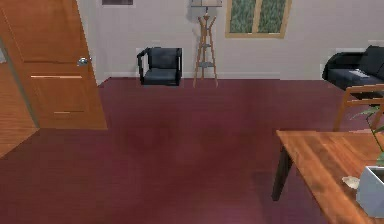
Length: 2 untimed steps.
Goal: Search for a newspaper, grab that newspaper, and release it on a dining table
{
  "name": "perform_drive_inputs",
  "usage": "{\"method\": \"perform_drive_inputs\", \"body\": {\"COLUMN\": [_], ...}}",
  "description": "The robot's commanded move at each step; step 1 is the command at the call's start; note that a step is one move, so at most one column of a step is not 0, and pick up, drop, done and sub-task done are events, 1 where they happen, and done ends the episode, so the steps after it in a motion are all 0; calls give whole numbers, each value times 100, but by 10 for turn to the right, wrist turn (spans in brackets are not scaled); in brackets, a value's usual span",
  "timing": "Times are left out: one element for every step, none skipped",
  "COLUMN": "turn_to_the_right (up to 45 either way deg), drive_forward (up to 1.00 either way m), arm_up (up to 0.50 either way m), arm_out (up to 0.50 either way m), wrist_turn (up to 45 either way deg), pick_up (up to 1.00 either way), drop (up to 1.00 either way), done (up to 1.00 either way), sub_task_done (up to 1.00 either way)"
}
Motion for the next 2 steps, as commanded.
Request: {"method": "perform_drive_inputs", "body": {"turn_to_the_right": [0, 30], "drive_forward": [100, 0], "arm_up": [0, 0], "arm_out": [0, 0], "wrist_turn": [0, 0], "pick_up": [0, 0], "drop": [0, 0], "done": [0, 0], "sub_task_done": [0, 0]}}
